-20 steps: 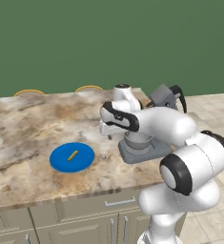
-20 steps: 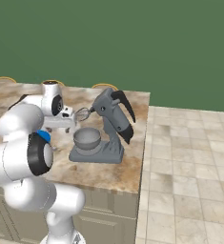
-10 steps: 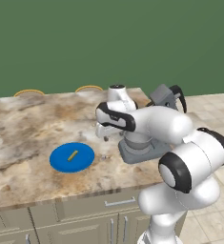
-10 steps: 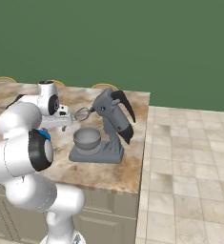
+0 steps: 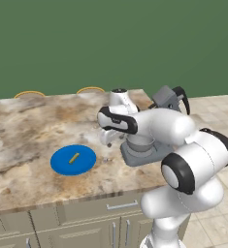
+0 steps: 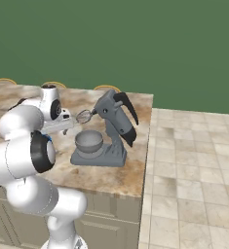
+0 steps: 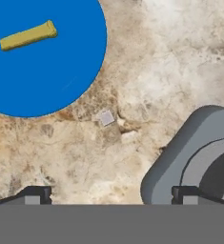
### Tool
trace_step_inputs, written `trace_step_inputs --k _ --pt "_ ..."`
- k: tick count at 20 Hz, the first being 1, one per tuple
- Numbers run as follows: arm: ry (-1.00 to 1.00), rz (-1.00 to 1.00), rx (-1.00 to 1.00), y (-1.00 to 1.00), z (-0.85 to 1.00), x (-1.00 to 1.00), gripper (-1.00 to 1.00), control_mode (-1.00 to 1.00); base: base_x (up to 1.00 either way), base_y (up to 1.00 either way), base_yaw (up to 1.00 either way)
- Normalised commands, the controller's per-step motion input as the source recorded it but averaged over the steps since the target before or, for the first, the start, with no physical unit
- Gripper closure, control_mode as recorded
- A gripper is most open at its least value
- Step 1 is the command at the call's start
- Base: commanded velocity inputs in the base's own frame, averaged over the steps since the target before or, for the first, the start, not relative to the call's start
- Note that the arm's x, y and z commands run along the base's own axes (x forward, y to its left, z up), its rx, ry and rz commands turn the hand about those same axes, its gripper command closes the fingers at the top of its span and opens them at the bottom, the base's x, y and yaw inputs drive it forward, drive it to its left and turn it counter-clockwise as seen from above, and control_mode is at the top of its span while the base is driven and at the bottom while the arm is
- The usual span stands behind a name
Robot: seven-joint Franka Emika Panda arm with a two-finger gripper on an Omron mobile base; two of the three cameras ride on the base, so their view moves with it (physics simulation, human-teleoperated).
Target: Add butter and sugar cubes to the stand mixer bowl and then turn on the stand mixer to begin making frosting.
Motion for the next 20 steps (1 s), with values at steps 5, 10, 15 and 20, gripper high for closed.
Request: trace_step_inputs --k 5,10,15,20 --pt "0.0 0.22 0.0 0.06 -0.11 0.0 -1.0 -1.0 0.0 0.0 0.0" --pt "0.0 0.14 0.0 0.2 -0.22 0.0 -1.0 -1.0 0.0 0.0 0.0" --pt "0.0 0.11 0.0 0.18 -0.27 0.0 -1.0 -1.0 0.0 0.0 0.0" --pt "0.0 0.08 0.0 0.0 -0.24 0.1 -1.0 -1.0 0.0 0.0 0.0"
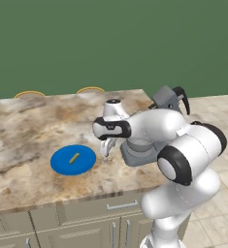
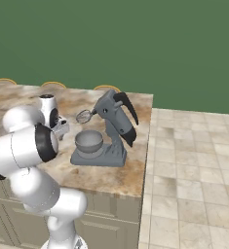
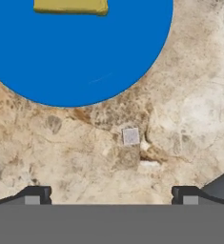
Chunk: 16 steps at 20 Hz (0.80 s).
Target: Add butter and sugar cubes to the stand mixer bowl and then turn on the stand mixer to begin making frosting.
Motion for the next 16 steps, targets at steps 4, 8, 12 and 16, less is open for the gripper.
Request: trace_step_inputs --k 4,8,12,16 --pt "0.0 0.03 0.0 0.0 -0.15 0.27 -1.0 -1.0 0.0 0.0 0.0" --pt "0.0 0.0 0.0 0.0 -0.13 0.32 -1.0 -1.0 0.0 0.0 0.0" --pt "0.0 0.0 0.0 0.02 -0.12 0.19 -1.0 -1.0 0.0 0.0 0.0" --pt "0.0 0.0 0.0 0.06 -0.11 0.01 -1.0 -1.0 0.0 0.0 0.0"
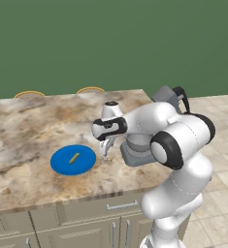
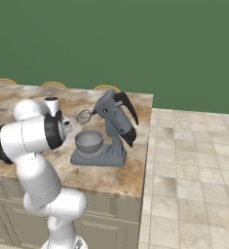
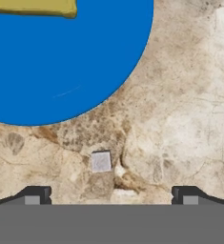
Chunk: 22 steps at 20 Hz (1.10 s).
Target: Add butter and sugar cubes to the stand mixer bowl and then turn on the stand mixer to begin making frosting.
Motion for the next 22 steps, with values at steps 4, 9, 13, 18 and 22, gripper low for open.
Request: trace_step_inputs --k 4,9,13,18,22 --pt "0.0 0.0 0.0 0.15 -0.12 0.0 -1.0 -1.0 0.0 0.0 0.0" --pt "0.0 0.0 0.0 0.09 -0.12 0.0 -1.0 -1.0 0.0 0.0 0.0" --pt "0.0 0.0 0.0 0.02 -0.08 0.0 -1.0 -1.0 0.0 0.0 0.0" --pt "0.0 0.0 0.0 0.0 -0.1 0.0 -1.0 -1.0 0.0 0.0 0.0" --pt "0.0 0.0 0.0 0.0 -0.19 0.0 -1.0 -1.0 0.0 0.0 0.0"
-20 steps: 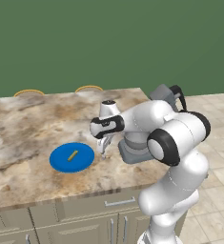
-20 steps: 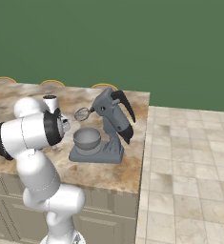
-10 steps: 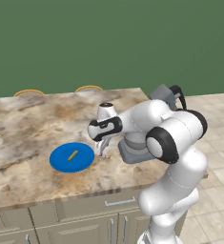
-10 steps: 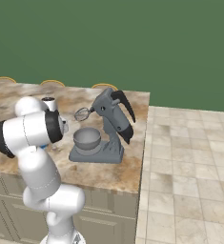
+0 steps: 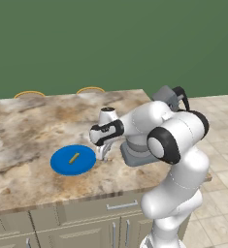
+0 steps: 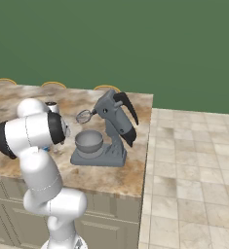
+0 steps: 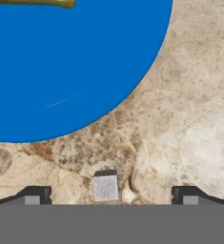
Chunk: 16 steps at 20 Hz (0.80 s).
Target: Add butter and sugar cubes to the stand mixer bowl and then turn on the stand mixer to begin making frosting.
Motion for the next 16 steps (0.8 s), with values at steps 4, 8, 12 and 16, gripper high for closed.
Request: trace_step_inputs --k 4,8,12,16 --pt "0.0 0.0 0.0 0.0 -0.26 0.0 -1.0 -1.0 0.0 0.0 0.0" --pt "0.0 0.0 0.0 0.0 -0.22 0.0 -1.0 -1.0 0.0 0.0 0.0" --pt "0.0 0.0 0.0 0.0 -0.1 -0.04 -1.0 -1.0 0.0 0.0 0.0" --pt "0.0 0.0 0.0 0.0 -0.06 -0.14 -1.0 -1.0 0.0 0.0 0.0"
